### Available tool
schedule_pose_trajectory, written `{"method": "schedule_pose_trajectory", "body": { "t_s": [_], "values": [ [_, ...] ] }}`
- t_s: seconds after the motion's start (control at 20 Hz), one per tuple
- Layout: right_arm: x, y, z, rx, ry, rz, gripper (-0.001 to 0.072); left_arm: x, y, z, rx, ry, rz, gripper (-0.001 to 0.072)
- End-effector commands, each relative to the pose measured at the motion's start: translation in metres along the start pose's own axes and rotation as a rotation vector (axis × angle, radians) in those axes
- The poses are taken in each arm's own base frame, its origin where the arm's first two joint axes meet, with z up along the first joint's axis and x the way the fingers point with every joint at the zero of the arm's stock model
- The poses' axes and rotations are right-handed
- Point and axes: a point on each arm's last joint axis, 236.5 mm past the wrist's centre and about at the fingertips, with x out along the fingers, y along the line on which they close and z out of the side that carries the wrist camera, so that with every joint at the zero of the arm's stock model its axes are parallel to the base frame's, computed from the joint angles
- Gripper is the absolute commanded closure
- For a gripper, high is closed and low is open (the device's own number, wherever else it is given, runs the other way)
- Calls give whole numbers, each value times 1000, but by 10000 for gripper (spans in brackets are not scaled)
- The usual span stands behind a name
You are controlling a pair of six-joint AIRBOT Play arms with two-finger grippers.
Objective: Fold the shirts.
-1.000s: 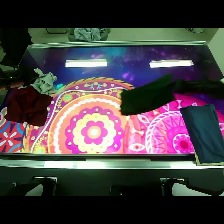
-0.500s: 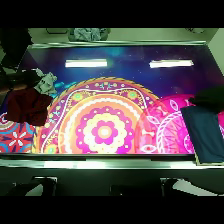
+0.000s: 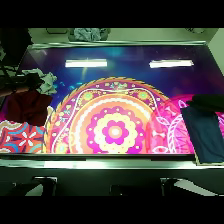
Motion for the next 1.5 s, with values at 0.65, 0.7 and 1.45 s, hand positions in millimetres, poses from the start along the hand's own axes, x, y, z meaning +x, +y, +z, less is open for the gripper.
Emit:
{"method": "schedule_pose_trajectory", "body": {
  "t_s": [0.65,0.7,1.45],
  "values": [
    [-13,-153,-213,253,564,-584,670,-2,-14,2,27,-16,-30,674],
    [-8,-157,-219,252,567,-583,652,-2,-16,1,30,-14,-33,674],
    [88,122,13,-726,-78,-333,36,12,19,-13,404,268,393,586]
  ]
}}
